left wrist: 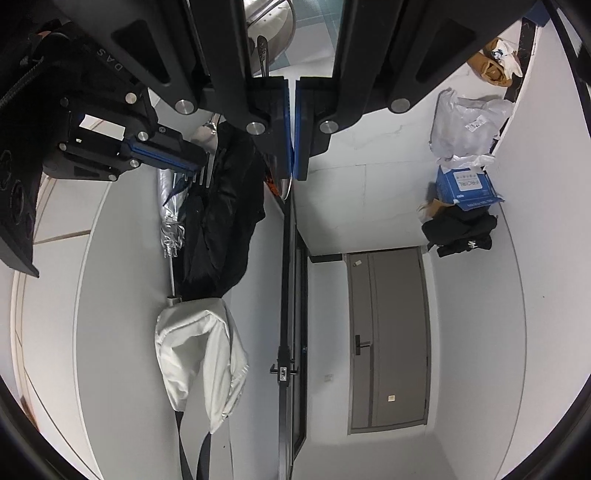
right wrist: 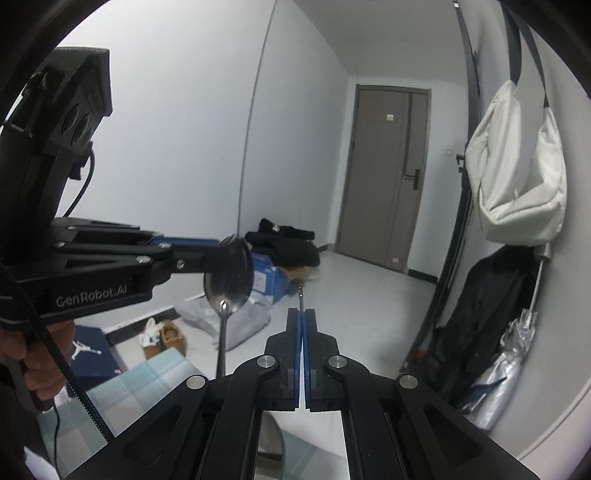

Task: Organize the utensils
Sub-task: 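Lift the spoon with the left tool while the right tool carries the fork to the holder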

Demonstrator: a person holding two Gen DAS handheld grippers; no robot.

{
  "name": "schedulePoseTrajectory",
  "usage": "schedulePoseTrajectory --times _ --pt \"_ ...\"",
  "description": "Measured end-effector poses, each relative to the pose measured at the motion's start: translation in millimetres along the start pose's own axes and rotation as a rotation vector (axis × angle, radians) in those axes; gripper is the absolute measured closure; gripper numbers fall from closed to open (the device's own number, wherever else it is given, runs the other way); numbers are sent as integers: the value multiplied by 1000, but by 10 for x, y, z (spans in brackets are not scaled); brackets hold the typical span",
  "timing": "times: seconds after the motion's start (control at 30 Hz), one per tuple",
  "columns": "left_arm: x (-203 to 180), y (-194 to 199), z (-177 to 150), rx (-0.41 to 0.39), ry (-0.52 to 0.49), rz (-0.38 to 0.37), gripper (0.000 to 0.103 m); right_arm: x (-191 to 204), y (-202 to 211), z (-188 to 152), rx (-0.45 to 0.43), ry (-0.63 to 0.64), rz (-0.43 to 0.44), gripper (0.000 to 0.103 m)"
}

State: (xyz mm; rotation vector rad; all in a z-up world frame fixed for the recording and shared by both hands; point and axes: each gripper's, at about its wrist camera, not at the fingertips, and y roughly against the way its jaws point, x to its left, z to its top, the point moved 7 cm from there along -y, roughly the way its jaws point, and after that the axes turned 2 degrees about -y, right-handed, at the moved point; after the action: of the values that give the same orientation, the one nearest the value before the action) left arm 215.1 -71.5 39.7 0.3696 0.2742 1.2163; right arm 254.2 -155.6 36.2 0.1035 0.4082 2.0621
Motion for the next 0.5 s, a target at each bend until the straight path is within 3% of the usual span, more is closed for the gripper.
schedulePoseTrajectory --times 0.3,0.33,0.5 --pt "-80 -93 -112 22 -26 -35 103 -4 -20 -191 24 -20 18 102" --pt "-94 -120 -121 28 -32 -43 103 -31 -22 -217 43 -12 -39 102" --pt "-53 -176 -122 86 11 -96 103 22 -103 -314 78 -32 -2 102"
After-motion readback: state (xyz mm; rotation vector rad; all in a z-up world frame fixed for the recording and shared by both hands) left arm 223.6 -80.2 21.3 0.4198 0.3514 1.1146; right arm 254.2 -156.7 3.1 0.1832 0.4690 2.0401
